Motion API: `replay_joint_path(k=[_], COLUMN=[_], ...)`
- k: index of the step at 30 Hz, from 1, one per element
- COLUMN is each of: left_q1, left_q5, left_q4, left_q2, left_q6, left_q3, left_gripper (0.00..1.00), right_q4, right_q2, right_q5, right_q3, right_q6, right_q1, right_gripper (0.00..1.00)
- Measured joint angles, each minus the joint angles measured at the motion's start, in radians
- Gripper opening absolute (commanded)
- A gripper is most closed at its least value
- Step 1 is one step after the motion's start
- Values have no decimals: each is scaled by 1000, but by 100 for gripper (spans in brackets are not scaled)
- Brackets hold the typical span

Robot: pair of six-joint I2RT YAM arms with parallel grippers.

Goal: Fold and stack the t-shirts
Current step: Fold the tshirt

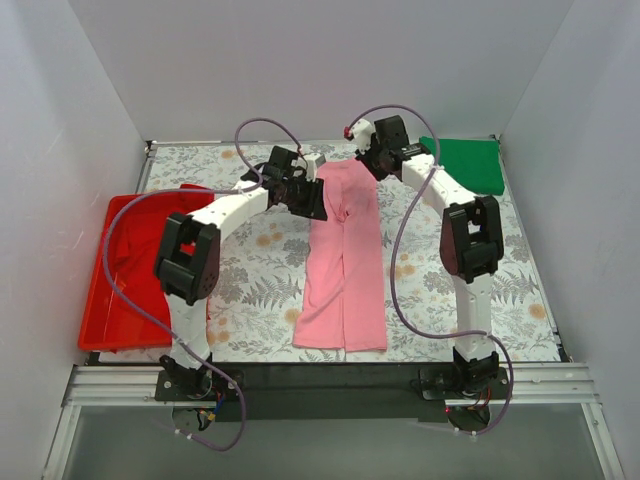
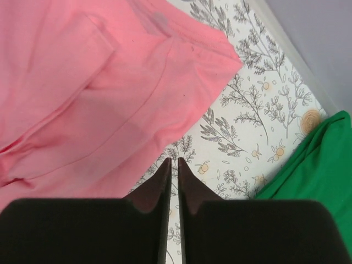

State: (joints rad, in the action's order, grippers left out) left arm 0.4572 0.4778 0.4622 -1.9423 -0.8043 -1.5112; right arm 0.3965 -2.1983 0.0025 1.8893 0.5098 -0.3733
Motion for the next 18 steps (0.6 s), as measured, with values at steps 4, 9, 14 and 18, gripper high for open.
replay_joint_path(k=[4, 9, 14, 18], left_q1=[-24, -51, -75, -93], left_q5=[-33, -73, -103, -108], left_q4=[-17, -24, -40, -56], left_q2=[-173, -299, -366, -404], left_q6=[-8, -28, -51, -89], left_q3=[-116, -193, -274, -323], left_gripper=[27, 27, 27, 27], right_q4=[17, 58, 106, 121], right_q2=[74, 74, 6, -98], right_q5=[-68, -168, -244, -245], right_q3=[-24, -77, -86, -34], right_q6=[-43, -97, -142, -158], right_q1=[1, 1, 1, 1], right_gripper=[9, 5, 5, 4])
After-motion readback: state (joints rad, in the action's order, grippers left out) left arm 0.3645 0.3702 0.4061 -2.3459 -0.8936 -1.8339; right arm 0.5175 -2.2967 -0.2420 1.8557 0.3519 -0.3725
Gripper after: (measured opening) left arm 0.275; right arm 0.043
